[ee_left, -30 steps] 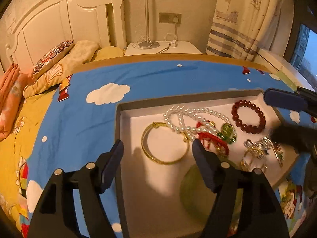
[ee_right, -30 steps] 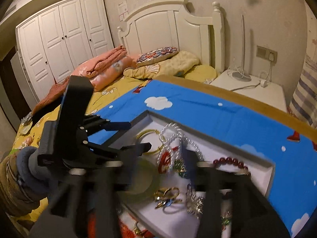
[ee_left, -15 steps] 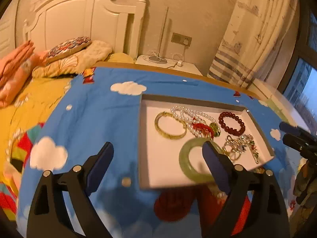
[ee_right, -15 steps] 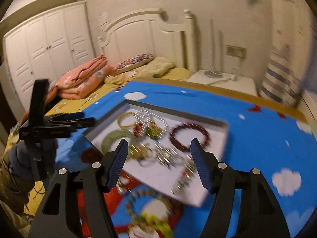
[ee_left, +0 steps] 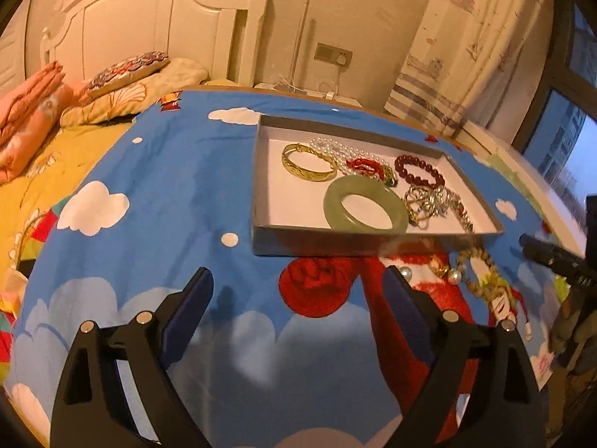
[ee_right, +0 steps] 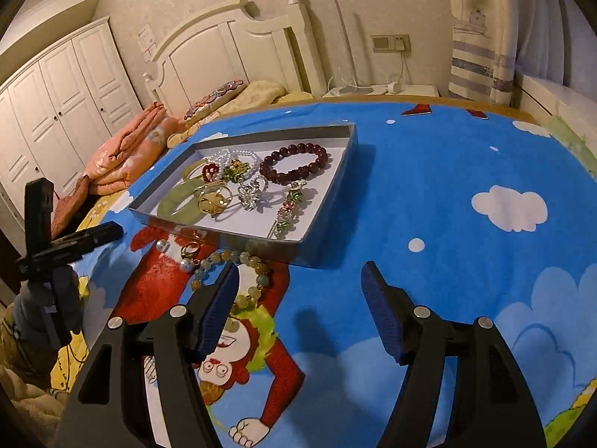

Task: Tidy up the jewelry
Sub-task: 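Move the right gripper to the beaded stone bracelet on the bed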

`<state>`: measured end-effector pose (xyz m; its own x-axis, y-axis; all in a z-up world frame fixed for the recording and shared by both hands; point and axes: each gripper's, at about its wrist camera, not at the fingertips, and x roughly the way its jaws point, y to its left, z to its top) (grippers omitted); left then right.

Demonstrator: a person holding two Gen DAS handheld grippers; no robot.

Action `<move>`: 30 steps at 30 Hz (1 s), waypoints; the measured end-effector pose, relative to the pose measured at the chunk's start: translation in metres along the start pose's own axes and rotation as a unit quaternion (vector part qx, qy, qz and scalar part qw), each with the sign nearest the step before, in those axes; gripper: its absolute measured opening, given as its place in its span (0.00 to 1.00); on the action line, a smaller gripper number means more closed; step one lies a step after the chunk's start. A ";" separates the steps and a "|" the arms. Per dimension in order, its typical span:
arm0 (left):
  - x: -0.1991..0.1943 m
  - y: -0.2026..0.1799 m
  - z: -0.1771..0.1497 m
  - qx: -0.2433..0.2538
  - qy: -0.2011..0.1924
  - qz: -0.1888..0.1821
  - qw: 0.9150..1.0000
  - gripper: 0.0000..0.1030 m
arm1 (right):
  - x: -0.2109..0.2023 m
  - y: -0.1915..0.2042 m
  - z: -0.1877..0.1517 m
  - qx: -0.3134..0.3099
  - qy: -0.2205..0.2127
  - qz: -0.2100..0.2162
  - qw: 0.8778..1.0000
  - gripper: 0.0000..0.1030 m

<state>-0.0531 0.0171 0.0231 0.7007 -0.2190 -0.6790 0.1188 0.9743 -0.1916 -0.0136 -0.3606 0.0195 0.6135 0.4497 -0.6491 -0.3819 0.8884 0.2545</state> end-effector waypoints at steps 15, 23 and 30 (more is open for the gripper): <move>0.017 0.001 -0.003 -0.003 0.030 -0.033 0.999 0.90 | 0.015 0.081 -0.011 -0.150 0.035 0.058 0.986 0.63; 0.018 0.003 -0.003 -0.006 0.030 -0.051 0.998 0.94 | 0.043 0.099 -0.007 -0.198 0.072 0.030 0.977 0.52; 0.017 0.003 -0.004 -0.004 0.029 -0.051 0.998 0.95 | 0.055 0.107 -0.015 -0.221 0.101 0.025 0.970 0.25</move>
<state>-0.0435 0.0157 0.0086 0.6429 -0.3209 -0.6954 0.1821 0.9460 -0.2682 -0.0311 -0.2422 0.0004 0.4557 0.4236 -0.7829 -0.6941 0.7198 -0.0146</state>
